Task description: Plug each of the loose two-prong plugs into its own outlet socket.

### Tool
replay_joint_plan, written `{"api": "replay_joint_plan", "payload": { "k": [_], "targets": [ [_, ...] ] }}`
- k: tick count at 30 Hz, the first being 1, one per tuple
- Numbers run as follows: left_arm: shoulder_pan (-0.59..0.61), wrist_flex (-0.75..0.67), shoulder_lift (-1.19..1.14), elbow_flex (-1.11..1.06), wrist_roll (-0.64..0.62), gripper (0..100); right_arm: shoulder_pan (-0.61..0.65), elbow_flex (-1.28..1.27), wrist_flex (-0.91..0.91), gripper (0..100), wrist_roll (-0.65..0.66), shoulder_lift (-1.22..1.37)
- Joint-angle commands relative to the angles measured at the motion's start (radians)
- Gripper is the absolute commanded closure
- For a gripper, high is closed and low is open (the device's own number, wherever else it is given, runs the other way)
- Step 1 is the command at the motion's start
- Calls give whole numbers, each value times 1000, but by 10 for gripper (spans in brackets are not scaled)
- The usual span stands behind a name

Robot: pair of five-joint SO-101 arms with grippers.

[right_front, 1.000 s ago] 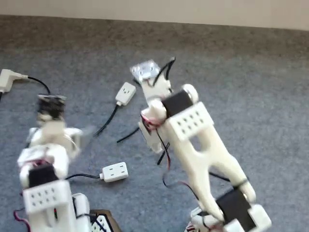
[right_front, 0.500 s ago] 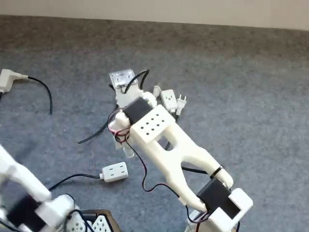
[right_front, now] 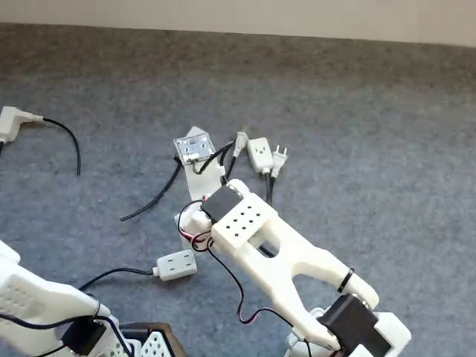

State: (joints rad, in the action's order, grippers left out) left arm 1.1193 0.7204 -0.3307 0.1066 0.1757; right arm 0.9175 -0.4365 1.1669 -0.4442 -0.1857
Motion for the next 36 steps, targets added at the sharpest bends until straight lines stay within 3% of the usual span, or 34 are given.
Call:
{"api": "replay_joint_plan", "payload": {
  "k": [1, 12, 20, 36],
  "targets": [
    [-12, -20, 10, 41, 9, 670, 7, 35, 30, 993, -9, -70],
    [-18, -20, 8, 39, 9, 670, 15, 58, 47, 993, -14, -81],
    [-28, -18, 7, 38, 9, 670, 91, 59, 47, 993, -14, -81],
    [-25, -20, 7, 38, 9, 670, 56, 59, 13, 993, -14, -22]
  ]
}}
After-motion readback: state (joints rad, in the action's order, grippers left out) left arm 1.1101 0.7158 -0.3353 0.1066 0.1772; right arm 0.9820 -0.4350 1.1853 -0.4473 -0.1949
